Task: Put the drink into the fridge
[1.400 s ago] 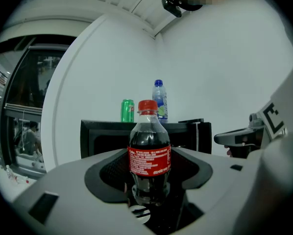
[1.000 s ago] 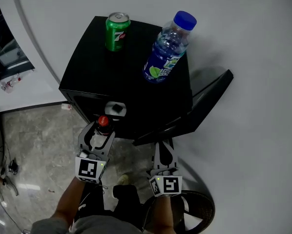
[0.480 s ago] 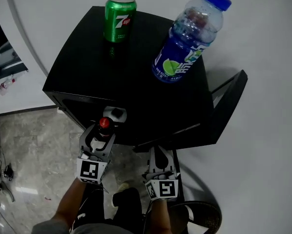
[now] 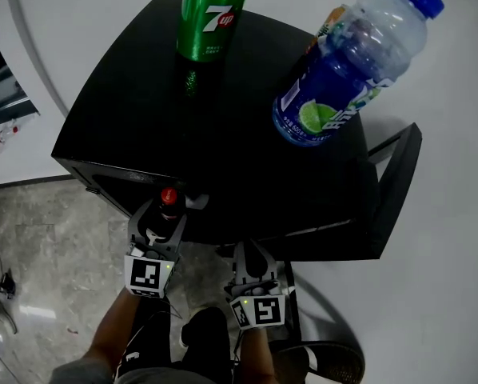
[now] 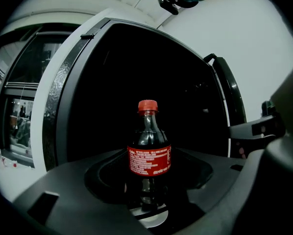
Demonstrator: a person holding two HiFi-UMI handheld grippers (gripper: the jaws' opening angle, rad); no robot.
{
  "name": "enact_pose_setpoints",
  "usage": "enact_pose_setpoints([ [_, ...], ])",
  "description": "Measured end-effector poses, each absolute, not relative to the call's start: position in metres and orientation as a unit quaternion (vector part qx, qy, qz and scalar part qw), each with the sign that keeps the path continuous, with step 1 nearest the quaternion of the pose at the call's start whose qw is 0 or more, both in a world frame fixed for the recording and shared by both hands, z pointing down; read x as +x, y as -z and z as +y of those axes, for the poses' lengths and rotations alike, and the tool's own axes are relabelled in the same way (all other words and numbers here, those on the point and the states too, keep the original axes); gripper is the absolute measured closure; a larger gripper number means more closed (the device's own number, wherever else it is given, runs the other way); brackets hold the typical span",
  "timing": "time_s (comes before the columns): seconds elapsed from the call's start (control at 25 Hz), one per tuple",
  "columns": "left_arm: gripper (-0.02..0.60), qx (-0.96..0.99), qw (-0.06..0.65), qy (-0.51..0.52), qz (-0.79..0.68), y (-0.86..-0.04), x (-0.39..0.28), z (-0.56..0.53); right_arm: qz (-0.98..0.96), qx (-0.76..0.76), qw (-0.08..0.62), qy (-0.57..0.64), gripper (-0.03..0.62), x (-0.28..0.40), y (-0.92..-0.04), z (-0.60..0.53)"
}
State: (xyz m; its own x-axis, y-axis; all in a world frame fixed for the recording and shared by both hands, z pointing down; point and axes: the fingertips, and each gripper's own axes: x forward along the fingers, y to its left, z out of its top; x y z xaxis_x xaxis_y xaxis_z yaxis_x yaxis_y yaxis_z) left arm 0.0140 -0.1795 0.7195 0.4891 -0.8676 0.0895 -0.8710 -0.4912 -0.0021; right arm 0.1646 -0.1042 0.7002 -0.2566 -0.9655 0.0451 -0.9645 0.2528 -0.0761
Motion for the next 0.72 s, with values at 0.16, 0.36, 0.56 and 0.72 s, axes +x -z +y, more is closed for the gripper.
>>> enact_pose_setpoints([
  [0.16, 0.310, 0.862, 0.017, -0.043, -0.504, -0.726, 0.017, -0.192, 0.794, -0.607, 0.006, 0.042, 0.569, 0.162, -0.703, -0.113],
  [0.36, 0.310, 0.861, 0.016, -0.048, -0.507, -0.738, 0.021, -0.204, 0.793, -0.609, 0.010, 0.039, 0.569, 0.166, -0.708, -0.122],
  [0.56, 0.310, 0.858, 0.005, -0.042, -0.511, -0.741, 0.022, -0.214, 0.792, -0.610, 0.008, 0.039, 0.569, 0.169, -0.715, -0.126],
  [0.72, 0.310, 0.855, 0.005, -0.031, -0.518, -0.743, 0.021, -0.223, 0.791, -0.610, 0.004, 0.040, 0.569, 0.170, -0.719, -0.126],
])
